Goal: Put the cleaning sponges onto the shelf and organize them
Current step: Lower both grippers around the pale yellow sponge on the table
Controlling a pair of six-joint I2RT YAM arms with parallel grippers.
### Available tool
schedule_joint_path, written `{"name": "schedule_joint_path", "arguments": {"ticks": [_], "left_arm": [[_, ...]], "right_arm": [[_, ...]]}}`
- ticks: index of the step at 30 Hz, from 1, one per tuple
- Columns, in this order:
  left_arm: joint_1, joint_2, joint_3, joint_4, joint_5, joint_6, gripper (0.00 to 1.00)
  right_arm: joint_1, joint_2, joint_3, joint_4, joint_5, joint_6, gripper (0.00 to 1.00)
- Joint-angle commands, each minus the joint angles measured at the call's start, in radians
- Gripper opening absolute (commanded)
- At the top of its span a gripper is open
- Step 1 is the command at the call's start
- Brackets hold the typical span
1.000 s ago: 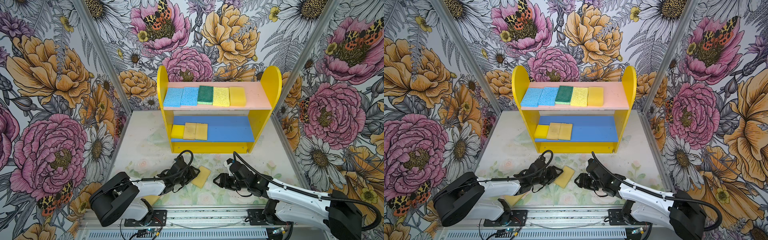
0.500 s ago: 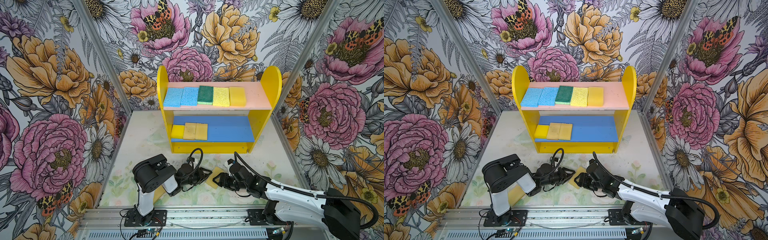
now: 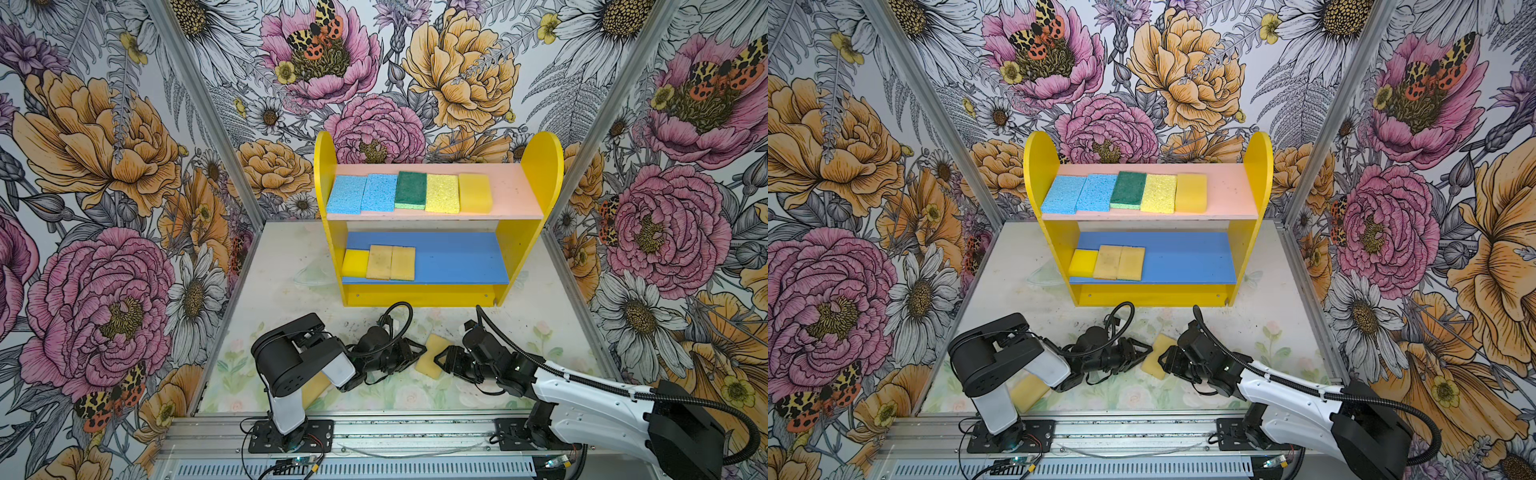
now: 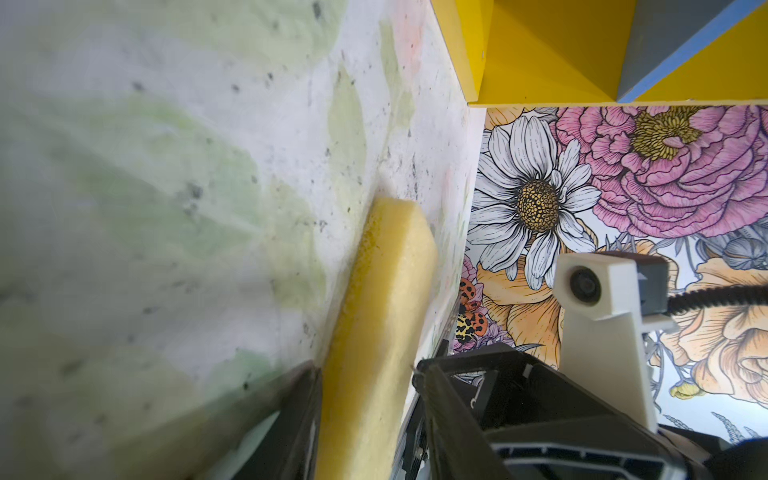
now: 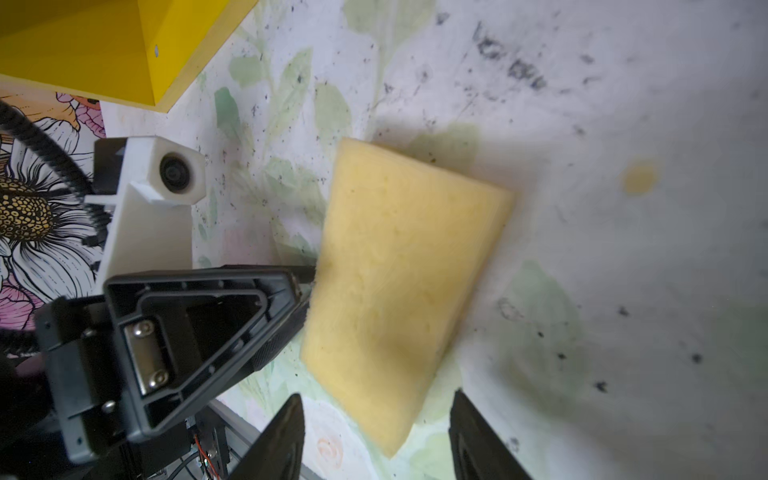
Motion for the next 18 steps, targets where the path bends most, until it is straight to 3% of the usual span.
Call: {"name": "schedule_joint_path", "arguments": {"ticks": [1, 9, 13, 18], "left_arm": [[-0.025, 0.017, 0.013, -0.173, 0.001, 0.050, 0.43], [-0.050, -0.077, 0.015, -0.287, -0.056, 0.073, 0.44], [-0.048, -0.154, 0.040, -0.403, -0.061, 0.115, 0.48], [-0.031, -0.173, 0.042, -0.415, -0.026, 0.123, 0.52]], "right_arm": [[-0.022, 0.024, -0.004, -0.012, 0.015, -0.018, 0.52], [-0.070, 0.100, 0.031, 0.010, 0.013, -0.073, 0.41], [-0.076, 0.134, 0.036, 0.039, 0.006, -0.091, 0.28], [-0.079, 0.132, 0.034, 0.055, 0.005, -0.093, 0.12]]}}
